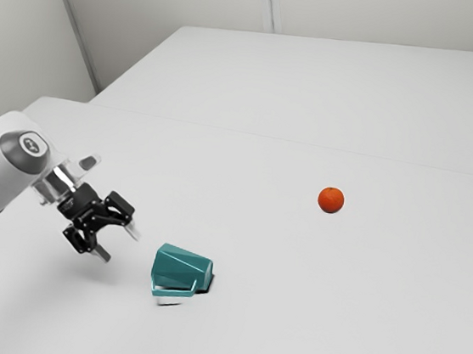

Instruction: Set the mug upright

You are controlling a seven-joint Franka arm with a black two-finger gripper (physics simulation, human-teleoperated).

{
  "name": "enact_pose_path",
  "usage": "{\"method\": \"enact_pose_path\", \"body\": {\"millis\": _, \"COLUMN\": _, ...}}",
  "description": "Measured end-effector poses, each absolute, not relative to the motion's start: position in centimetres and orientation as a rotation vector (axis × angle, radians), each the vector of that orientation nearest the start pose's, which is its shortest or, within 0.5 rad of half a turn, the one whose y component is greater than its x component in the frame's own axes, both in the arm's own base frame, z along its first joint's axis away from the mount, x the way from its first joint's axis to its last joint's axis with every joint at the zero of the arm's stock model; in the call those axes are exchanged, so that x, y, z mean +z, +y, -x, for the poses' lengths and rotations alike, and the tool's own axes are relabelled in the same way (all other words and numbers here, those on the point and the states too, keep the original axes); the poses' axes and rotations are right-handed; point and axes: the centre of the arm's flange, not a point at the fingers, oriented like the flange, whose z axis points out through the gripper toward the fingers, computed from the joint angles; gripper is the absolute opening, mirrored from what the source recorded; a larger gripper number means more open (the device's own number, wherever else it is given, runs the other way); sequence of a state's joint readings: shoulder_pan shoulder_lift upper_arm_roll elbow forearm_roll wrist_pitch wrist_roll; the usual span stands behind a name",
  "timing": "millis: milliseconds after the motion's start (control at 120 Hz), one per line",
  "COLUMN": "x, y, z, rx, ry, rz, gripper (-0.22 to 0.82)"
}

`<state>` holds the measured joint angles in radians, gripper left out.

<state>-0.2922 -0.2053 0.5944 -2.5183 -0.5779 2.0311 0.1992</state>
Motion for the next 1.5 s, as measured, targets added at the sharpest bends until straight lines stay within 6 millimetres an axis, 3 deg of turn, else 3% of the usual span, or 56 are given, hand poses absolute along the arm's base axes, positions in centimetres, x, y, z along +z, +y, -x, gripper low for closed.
{"method": "enact_pose_path", "body": {"millis": 667, "x": 30.7, "y": 4.5, "z": -42.1, "rx": -0.241, "ry": 0.464, "rz": -2.345, "gripper": 0.6}}
{"method": "enact_pose_path", "body": {"millis": 1325, "x": 29.6, "y": 1.0, "z": -43.7, "rx": -0.131, "ry": 0.476, "rz": -2.239, "gripper": 0.58}}
{"method": "enact_pose_path", "body": {"millis": 1400, "x": 29.4, "y": 1.0, "z": -43.7, "rx": -0.117, "ry": 0.477, "rz": -2.23, "gripper": 0.51}}
{"method": "enact_pose_path", "body": {"millis": 1500, "x": 29.3, "y": 1.1, "z": -43.8, "rx": -0.101, "ry": 0.47, "rz": -2.226, "gripper": 0.28}}
